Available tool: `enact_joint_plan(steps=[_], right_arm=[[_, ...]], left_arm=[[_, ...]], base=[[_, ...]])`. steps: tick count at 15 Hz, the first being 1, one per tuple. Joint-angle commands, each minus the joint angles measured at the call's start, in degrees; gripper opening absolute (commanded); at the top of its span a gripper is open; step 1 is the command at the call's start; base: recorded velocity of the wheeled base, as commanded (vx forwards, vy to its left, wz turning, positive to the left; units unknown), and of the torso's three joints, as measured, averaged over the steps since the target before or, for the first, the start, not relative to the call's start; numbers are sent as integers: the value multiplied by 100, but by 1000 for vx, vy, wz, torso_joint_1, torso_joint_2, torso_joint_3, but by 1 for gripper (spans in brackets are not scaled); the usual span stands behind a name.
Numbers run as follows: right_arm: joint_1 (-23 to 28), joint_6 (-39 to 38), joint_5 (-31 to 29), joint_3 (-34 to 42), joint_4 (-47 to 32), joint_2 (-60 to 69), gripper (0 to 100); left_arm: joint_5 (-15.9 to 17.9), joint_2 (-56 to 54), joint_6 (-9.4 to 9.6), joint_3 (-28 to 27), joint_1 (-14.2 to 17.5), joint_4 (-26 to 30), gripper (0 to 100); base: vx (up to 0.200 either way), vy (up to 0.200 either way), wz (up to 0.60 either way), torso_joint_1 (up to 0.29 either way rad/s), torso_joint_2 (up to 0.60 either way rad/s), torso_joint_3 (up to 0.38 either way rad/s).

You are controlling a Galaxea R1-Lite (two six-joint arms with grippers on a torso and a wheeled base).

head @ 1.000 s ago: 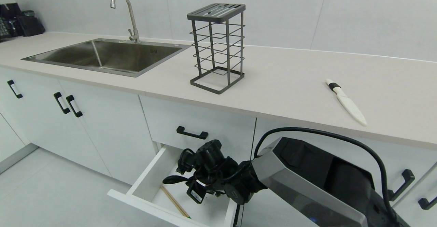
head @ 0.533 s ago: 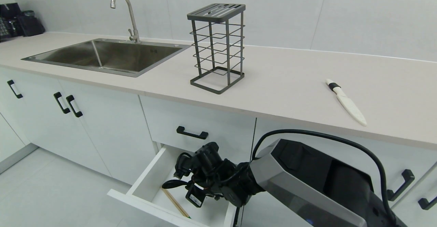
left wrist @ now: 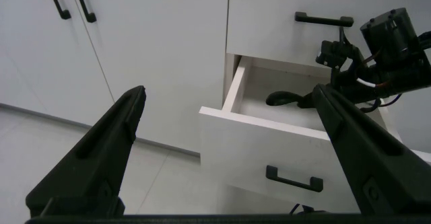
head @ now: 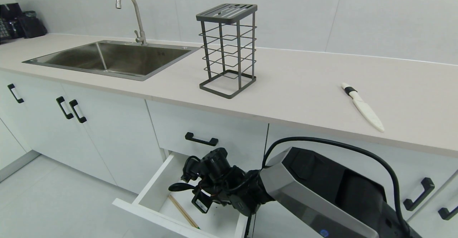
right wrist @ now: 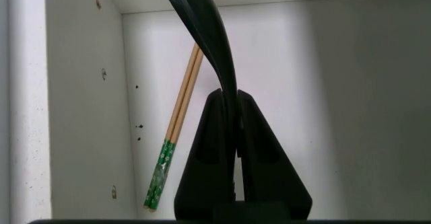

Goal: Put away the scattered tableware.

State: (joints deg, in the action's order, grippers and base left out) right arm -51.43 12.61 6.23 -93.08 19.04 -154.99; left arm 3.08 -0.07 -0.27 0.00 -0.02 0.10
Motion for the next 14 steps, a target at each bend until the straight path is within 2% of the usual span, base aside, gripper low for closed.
enact_joint_plan(steps=[1, 2, 5, 11, 14], right_arm=[[-16, 5, -69, 9, 3, 4, 0], [-25, 5, -69, 9, 3, 4, 0], [-25, 14, -69, 0, 3, 4, 0], [-25, 23, -87, -53, 3, -14, 0], [63, 31, -359, -343, -6, -84, 0]], left_arm=[[-10, 7, -43, 0, 2, -1, 100], [-18, 7, -87, 0, 2, -10, 100], [-27, 7, -70, 0, 2, -10, 100], [-18, 7, -35, 0, 2, -1, 100], [-18, 7, -26, 0, 2, -1, 100]], base=[[0, 0, 0, 0, 0, 0], [0, 0, 0, 0, 0, 0], [-200, 0, 0, 7, 4, 1], [0, 0, 0, 0, 0, 0], [0, 0, 0, 0, 0, 0]])
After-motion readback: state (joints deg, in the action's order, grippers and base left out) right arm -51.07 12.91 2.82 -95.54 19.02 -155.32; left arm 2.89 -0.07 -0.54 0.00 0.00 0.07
